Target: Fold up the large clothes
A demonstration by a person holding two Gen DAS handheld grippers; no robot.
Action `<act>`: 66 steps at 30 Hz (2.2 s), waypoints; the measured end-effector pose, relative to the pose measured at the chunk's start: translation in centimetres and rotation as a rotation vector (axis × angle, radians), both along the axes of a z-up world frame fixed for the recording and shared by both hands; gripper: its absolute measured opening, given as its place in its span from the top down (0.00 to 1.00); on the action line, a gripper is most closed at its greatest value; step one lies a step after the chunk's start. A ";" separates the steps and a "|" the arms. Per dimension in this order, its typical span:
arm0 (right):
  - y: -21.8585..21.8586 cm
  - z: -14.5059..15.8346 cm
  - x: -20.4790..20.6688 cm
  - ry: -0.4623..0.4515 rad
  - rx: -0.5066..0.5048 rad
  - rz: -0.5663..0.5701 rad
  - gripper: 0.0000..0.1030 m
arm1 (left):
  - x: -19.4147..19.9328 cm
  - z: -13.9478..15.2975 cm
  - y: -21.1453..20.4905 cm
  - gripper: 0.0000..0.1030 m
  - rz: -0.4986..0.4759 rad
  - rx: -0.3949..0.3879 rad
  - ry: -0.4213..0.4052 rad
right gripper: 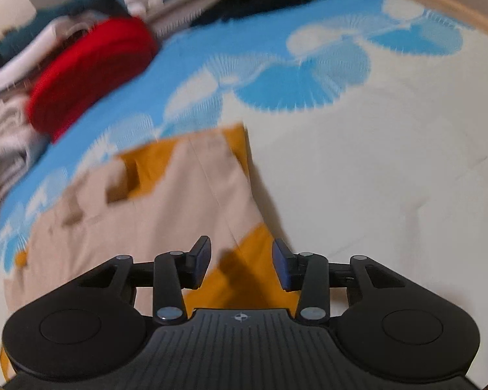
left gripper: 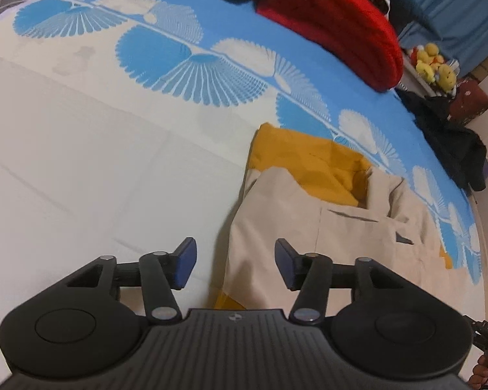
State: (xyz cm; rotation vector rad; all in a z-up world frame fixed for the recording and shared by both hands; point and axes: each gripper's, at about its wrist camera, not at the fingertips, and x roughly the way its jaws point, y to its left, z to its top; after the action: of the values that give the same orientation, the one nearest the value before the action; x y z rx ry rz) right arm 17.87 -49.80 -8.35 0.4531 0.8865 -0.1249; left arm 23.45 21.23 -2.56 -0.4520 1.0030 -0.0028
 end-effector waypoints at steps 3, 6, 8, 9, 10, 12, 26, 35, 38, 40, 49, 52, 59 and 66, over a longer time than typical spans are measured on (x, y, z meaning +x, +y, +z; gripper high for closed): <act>0.0 -1.3 0.4 0.052 0.000 0.000 0.51 | 0.6 -0.8 -0.6 0.43 -0.003 0.012 0.030; -0.2 -1.9 0.8 0.074 0.032 -0.003 0.50 | 1.1 -1.3 -1.3 0.43 -0.018 0.018 0.046; 0.0 -1.9 0.9 0.073 0.032 0.005 0.50 | 1.4 -1.5 -1.8 0.43 -0.032 0.018 0.052; 0.0 -1.8 1.0 0.071 0.034 0.015 0.50 | 1.5 -1.6 -2.2 0.43 -0.038 0.025 0.055; 0.2 -1.7 0.8 0.069 0.035 0.027 0.50 | 1.7 -1.7 -2.4 0.43 -0.045 0.034 0.058; 0.2 -1.5 0.7 0.065 0.027 0.052 0.53 | 1.9 -1.9 -2.8 0.45 -0.054 0.050 0.070; 1.7 7.2 -1.9 -0.349 -0.152 0.068 0.96 | 0.2 6.4 -4.2 1.00 -0.031 0.227 -0.412; 3.3 6.0 2.9 -0.364 -0.240 0.003 0.96 | 5.1 4.5 -6.2 1.00 0.009 0.284 -0.370; 3.9 5.1 4.5 -0.338 -0.267 -0.007 0.96 | 6.5 3.4 -5.9 1.00 0.036 0.304 -0.345; 3.7 4.2 5.4 -0.311 -0.273 -0.025 0.96 | 7.3 2.7 -5.7 1.00 0.050 0.312 -0.326; 2.9 -1.1 8.0 -0.010 -0.218 -0.041 0.79 | 8.5 0.0 -2.6 0.68 0.081 0.121 -0.171; 2.5 -0.9 7.6 -0.017 -0.185 -0.039 0.74 | 8.6 -1.1 -2.4 0.61 0.054 0.069 -0.102; 2.5 -0.5 6.8 -0.051 -0.178 -0.011 0.97 | 7.6 -0.9 -4.1 0.99 -0.026 0.152 -0.153; 3.8 -0.7 7.3 -0.028 -0.316 -0.026 0.93 | 6.9 -2.0 -6.5 0.88 -0.042 0.308 -0.096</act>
State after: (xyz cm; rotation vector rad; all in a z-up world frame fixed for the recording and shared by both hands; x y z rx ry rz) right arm 25.14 -45.96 -9.07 0.1714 0.8161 -0.2770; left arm 30.38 14.72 -4.56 -0.1476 0.8992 0.0904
